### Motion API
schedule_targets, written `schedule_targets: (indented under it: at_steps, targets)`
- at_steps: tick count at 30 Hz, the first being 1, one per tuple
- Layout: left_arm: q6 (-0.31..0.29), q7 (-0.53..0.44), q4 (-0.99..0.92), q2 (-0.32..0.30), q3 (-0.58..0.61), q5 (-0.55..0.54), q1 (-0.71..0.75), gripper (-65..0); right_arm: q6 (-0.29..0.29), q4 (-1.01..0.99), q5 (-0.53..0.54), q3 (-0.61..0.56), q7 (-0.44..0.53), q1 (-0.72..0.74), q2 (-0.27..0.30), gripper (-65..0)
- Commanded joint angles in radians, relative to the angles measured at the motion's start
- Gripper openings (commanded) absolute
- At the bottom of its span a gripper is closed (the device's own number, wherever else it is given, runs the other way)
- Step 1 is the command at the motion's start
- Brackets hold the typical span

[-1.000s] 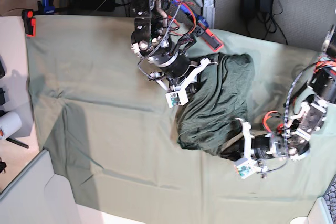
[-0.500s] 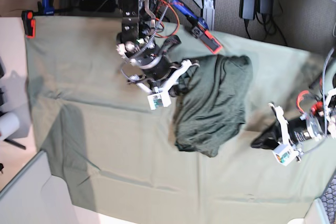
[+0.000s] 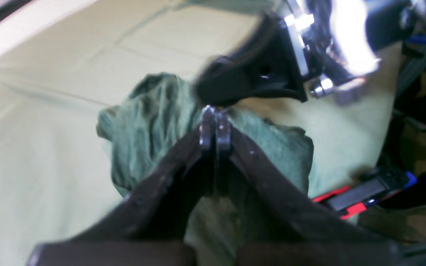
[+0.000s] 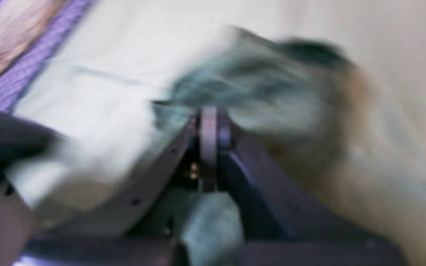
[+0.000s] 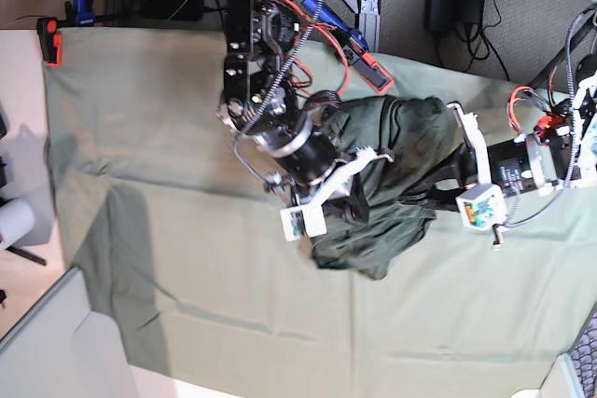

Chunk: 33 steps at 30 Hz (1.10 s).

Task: Fold the T-shirt properly
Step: 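Grasp the bundle edges with both grippers and fold it over again, then tuck the bundle edge under with the right gripper and release the left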

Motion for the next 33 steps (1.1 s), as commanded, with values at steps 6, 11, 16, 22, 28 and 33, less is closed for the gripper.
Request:
schedule_targets:
  at_steps: [6,11,16,22,28,33]
  targets:
    - [-0.001,-0.086,-0.129,0.006,0.055,0.081,-0.014,-65.0,0.01,-0.124,-0.076,-0.054,0.068,0.112,-0.001,-65.0]
    - [-0.001,-0.139,-0.242,0.035,0.057,0.114,-0.032,-65.0,0.01,-0.317,-0.123,-0.05,0.118,0.207,0.0,-65.0]
    - [-0.001,-0.14,-0.399,0.084,0.057,0.117,-0.057,-65.0,0.01,-0.454,-0.198,-0.05,0.156,0.269,0.021,-65.0]
    - [-0.001,-0.243,-0.555,0.092,0.056,0.207,-0.093,-65.0,0.003,-0.48,-0.195,-0.016,0.165,0.28,0.108,-65.0]
    - [-0.001,-0.244,-0.58,0.092,0.057,0.205,-0.128,-65.0,0.005,-0.496,-0.142,0.082,0.164,0.261,0.137,-65.0]
    - [-0.001,-0.244,-0.58,0.093,0.057,0.175,-0.13,-65.0,0.01,-0.496,-0.102,0.084,0.164,0.259,0.136,-65.0]
